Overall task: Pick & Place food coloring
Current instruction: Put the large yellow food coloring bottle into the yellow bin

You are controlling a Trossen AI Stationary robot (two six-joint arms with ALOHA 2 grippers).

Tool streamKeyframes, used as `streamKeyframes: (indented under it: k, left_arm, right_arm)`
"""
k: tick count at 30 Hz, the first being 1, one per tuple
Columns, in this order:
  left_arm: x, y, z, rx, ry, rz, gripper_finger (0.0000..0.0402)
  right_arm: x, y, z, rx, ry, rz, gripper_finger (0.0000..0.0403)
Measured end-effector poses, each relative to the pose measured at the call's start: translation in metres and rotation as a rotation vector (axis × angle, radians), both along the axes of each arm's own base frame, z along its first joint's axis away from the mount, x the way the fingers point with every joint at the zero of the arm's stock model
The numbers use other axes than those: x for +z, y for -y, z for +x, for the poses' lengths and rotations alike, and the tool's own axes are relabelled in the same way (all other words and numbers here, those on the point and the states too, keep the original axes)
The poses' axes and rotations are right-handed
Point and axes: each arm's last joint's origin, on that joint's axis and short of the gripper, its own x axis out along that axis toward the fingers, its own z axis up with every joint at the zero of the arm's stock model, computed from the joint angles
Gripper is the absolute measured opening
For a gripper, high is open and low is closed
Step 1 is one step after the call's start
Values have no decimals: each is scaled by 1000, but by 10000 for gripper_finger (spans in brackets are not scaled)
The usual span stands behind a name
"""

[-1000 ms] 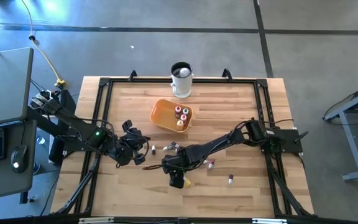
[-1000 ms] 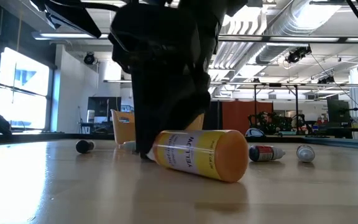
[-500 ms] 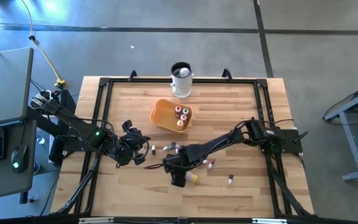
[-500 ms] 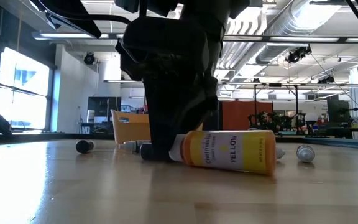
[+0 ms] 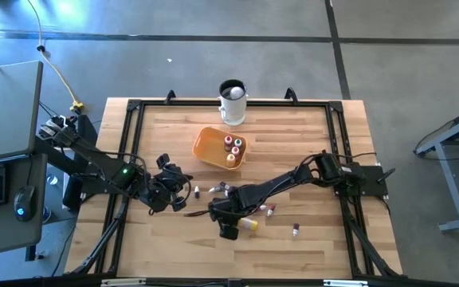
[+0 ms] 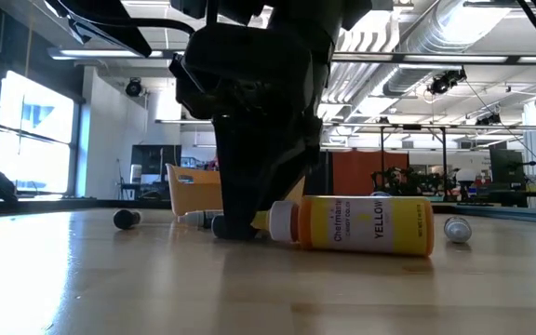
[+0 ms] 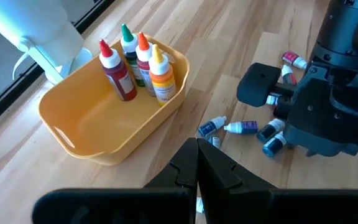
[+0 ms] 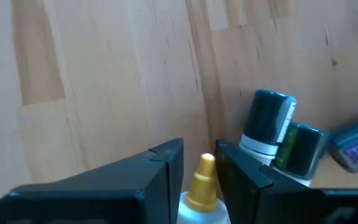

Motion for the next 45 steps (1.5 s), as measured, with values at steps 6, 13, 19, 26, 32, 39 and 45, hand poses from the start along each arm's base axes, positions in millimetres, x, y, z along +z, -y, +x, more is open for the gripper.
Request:
streamKeyframes:
  k: [6, 13, 19, 26, 32, 39, 45]
  left_arm:
    - [0, 0, 0, 0, 0, 0, 0]
    - [0, 0, 0, 0, 0, 0, 0]
    - [0, 0, 0, 0, -2, 1, 0]
    - [0, 0, 0, 0, -3, 2, 0]
    - [-1, -1, -1, 0, -10, 6, 0]
    - [-1, -1, -1, 0, -20, 12, 0]
    - [-1, -1, -1, 0, -22, 14, 0]
  right_arm:
    - [0, 0, 0, 9, -6, 20, 87]
    - [-1, 1, -2, 84, -24, 5, 88]
    - [-1, 3, -3, 144, -25, -31, 88]
    - [-1, 9, 0, 174, -2, -52, 87]
    - [1, 17, 6, 201, 61, -143, 87]
    - [0, 24, 7, 188, 49, -173, 88]
    - [0, 31, 7, 128, 27, -165, 88]
